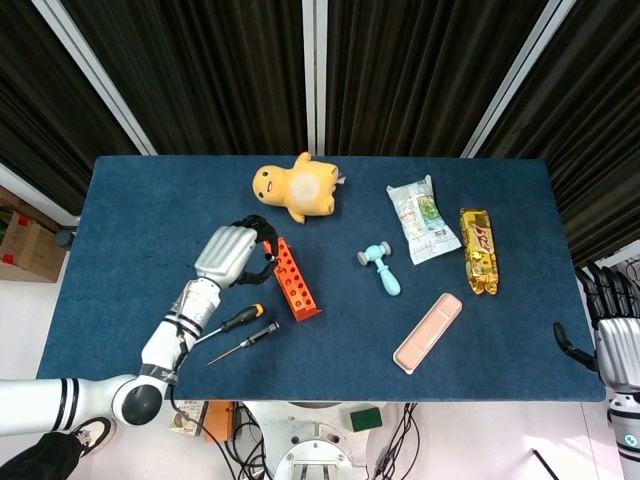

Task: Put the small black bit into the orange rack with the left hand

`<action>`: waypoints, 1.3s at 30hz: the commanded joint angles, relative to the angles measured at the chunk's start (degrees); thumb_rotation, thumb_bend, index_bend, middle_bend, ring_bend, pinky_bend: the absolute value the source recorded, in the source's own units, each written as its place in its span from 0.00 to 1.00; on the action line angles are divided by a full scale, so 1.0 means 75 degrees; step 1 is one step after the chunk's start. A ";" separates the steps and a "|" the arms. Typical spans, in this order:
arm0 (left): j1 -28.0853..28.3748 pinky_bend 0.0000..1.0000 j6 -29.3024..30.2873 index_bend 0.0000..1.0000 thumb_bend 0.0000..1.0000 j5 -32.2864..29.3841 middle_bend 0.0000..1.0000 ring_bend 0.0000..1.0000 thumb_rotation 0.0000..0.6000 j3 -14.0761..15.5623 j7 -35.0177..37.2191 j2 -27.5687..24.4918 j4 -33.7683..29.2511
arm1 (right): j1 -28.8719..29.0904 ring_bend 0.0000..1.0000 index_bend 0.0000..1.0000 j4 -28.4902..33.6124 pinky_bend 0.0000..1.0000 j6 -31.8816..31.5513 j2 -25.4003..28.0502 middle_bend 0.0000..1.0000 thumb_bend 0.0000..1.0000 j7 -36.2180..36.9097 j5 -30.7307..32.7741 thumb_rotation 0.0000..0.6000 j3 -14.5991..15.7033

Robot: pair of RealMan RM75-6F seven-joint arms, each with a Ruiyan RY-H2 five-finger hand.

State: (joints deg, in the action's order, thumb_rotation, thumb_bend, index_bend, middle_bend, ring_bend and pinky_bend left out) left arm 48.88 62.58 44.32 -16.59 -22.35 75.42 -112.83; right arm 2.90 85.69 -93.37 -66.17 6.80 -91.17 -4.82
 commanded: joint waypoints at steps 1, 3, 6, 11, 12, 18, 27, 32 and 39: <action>0.0023 0.30 -0.0050 0.64 0.38 -0.0040 0.33 0.17 1.00 0.0010 0.0051 0.0013 -0.0002 | 0.0001 0.00 0.00 0.0004 0.00 0.0004 -0.0001 0.00 0.35 -0.0004 0.0003 1.00 0.0000; 0.0045 0.30 -0.0081 0.64 0.38 -0.0044 0.33 0.17 1.00 0.0025 0.0075 0.0023 0.0006 | 0.0001 0.00 0.00 0.0010 0.00 0.0004 -0.0001 0.00 0.35 -0.0011 0.0001 1.00 0.0000; 0.0074 0.30 -0.0126 0.64 0.38 -0.0063 0.33 0.17 1.00 0.0032 0.0130 0.0036 0.0021 | -0.0005 0.00 0.00 0.0012 0.00 -0.0001 0.0000 0.00 0.35 -0.0010 -0.0001 1.00 0.0003; 0.0096 0.30 -0.0119 0.63 0.38 -0.0030 0.33 0.17 1.00 0.0103 0.0133 0.0068 0.0136 | -0.0005 0.00 0.00 0.0013 0.00 0.0001 0.0007 0.00 0.35 0.0001 -0.0009 1.00 0.0008; 0.0095 0.30 -0.0131 0.62 0.38 -0.0023 0.33 0.17 1.00 0.0120 0.0144 0.0070 0.0147 | -0.0006 0.00 0.00 0.0012 0.00 0.0002 0.0008 0.00 0.35 0.0007 -0.0004 1.00 0.0006; 0.0142 0.29 -0.0382 0.48 0.38 -0.0015 0.30 0.17 1.00 0.0271 0.0181 0.0061 0.0253 | -0.0009 0.00 0.00 0.0013 0.00 -0.0001 0.0013 0.00 0.35 0.0032 0.0018 1.00 -0.0009; 0.0045 0.29 -0.0338 0.04 0.27 0.0505 0.23 0.17 0.93 0.0333 0.0515 0.0147 0.0465 | -0.0007 0.00 0.00 0.0023 0.00 0.0015 0.0000 0.00 0.35 0.0043 0.0052 1.00 -0.0026; -0.0091 0.28 -0.0259 0.04 0.26 0.0687 0.20 0.15 0.92 0.0357 0.0656 -0.0043 0.0298 | -0.0004 0.00 0.00 0.0023 0.00 0.0032 0.0015 0.00 0.35 0.0036 0.0040 1.00 -0.0012; -0.1035 0.26 0.1108 0.11 0.26 0.2316 0.18 0.13 0.94 0.1012 0.0508 -0.0527 -0.0025 | -0.0002 0.00 0.00 0.0027 0.00 0.0052 0.0018 0.00 0.35 -0.0011 0.0002 1.00 0.0019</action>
State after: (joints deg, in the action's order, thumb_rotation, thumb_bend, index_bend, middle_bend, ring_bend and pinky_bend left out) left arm 44.84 65.88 55.78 -11.92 -17.90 73.11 -112.19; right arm 2.87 85.86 -93.03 -66.03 6.78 -91.13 -4.70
